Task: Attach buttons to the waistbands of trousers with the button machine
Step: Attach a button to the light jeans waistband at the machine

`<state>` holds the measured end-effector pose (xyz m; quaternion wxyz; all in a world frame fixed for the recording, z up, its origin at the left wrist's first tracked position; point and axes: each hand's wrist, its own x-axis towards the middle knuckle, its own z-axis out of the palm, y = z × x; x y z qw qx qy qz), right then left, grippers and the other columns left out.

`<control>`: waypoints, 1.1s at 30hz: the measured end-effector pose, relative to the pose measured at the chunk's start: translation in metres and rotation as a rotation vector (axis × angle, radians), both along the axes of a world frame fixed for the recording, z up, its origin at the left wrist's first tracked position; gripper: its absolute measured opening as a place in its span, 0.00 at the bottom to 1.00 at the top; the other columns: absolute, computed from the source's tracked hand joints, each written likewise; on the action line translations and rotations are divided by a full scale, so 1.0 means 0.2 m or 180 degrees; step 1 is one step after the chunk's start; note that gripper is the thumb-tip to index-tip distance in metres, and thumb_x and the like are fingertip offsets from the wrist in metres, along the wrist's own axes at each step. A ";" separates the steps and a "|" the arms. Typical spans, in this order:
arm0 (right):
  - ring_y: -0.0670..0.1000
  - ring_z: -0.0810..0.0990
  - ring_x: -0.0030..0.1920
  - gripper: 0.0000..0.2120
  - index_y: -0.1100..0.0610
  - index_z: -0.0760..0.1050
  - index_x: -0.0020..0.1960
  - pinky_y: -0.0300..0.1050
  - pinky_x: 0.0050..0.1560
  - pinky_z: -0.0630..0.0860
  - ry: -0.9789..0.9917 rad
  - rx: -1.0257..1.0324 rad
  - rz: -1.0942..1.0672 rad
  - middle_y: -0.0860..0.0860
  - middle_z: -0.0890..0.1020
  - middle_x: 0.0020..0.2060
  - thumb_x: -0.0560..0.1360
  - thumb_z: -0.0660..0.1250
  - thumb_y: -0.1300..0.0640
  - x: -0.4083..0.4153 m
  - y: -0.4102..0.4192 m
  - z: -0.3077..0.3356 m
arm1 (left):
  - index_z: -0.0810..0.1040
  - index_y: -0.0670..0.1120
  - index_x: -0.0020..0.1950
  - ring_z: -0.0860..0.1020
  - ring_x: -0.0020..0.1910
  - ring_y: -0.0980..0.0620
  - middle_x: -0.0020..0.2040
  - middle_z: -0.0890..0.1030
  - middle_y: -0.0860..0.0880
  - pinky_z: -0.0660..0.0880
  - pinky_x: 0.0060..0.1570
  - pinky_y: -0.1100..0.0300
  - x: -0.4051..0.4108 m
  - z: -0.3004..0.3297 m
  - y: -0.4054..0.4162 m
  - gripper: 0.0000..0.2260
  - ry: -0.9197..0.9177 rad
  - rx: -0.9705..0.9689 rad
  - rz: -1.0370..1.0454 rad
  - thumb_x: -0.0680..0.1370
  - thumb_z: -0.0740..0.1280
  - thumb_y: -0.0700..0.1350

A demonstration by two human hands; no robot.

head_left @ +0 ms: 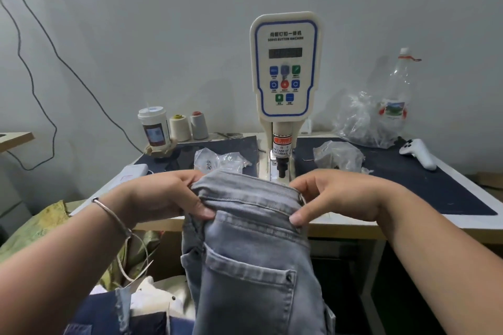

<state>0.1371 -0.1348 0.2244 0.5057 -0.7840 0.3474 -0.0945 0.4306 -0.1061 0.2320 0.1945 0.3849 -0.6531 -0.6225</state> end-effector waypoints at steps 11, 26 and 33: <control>0.56 0.83 0.46 0.11 0.60 0.78 0.49 0.50 0.45 0.82 -0.1234 0.0068 -0.1502 0.57 0.82 0.46 0.70 0.75 0.58 0.16 -0.17 -0.08 | 0.84 0.45 0.54 0.84 0.52 0.43 0.55 0.84 0.41 0.80 0.49 0.56 0.06 -0.04 -0.09 0.19 0.0043 0.0059 0.0530 0.65 0.81 0.45; 0.55 0.80 0.47 0.10 0.56 0.83 0.50 0.47 0.43 0.75 0.0961 -0.2357 -0.3048 0.52 0.83 0.46 0.77 0.64 0.63 -0.34 -0.71 -0.55 | 0.83 0.42 0.39 0.78 0.36 0.50 0.35 0.83 0.48 0.73 0.38 0.56 0.05 -0.50 -0.59 0.07 -0.1534 -0.1182 0.2945 0.77 0.69 0.41; 0.57 0.79 0.46 0.10 0.50 0.80 0.46 0.44 0.40 0.70 0.1870 -0.1753 -0.2774 0.53 0.83 0.46 0.78 0.61 0.60 -0.31 -0.97 -0.60 | 0.77 0.48 0.37 0.79 0.39 0.52 0.36 0.81 0.52 0.74 0.43 0.55 -0.01 -0.66 -0.74 0.11 -0.2220 -0.1701 0.2105 0.77 0.68 0.52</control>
